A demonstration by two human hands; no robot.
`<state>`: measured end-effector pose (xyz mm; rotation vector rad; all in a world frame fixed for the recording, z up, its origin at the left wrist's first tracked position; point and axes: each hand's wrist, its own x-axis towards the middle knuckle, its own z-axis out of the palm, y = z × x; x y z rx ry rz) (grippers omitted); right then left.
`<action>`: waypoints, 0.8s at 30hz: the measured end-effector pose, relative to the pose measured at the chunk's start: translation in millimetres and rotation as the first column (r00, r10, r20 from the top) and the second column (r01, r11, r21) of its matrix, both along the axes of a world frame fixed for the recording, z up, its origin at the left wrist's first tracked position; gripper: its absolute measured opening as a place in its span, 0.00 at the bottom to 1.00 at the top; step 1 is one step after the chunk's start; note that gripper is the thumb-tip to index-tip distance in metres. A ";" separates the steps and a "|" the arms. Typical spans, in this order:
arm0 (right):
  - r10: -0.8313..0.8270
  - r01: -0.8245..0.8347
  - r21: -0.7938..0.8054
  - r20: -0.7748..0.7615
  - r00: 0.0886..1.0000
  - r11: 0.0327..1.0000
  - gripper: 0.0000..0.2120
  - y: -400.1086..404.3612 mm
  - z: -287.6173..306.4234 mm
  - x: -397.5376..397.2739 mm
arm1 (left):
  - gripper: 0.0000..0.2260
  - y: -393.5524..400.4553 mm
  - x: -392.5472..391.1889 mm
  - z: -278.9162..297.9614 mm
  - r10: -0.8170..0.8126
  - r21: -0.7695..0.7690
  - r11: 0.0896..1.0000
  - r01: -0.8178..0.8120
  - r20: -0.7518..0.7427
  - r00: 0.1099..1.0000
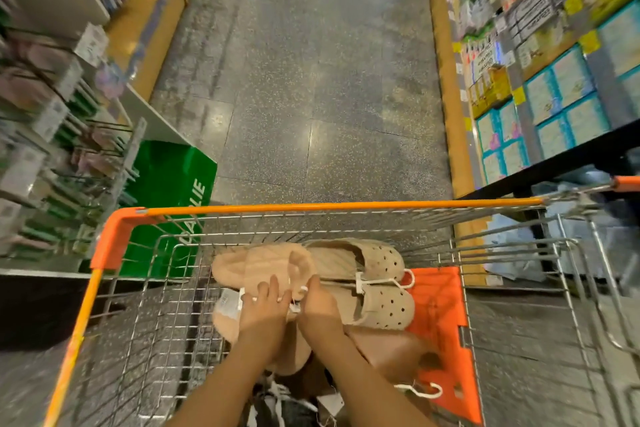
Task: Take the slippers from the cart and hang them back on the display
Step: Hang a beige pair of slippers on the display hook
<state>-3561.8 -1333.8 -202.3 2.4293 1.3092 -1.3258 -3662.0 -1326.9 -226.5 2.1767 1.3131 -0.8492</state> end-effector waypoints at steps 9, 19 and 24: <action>0.098 -0.133 0.231 0.155 0.983 0.964 0.13 -23.9 85.3 33.4 | 0.30 -8.7 28.9 65.6 -0.086 0.156 0.986 0.060 0.163 0.983; 0.166 -0.328 0.342 0.426 0.889 0.881 0.17 -51.1 220.7 73.9 | 0.35 -15.5 80.8 177.7 -0.315 0.417 0.897 0.147 0.371 0.874; -0.062 -0.253 0.483 0.546 0.836 0.838 0.14 -122.3 300.5 100.6 | 0.29 -63.0 126.7 246.4 -0.528 0.651 0.747 0.136 0.457 0.716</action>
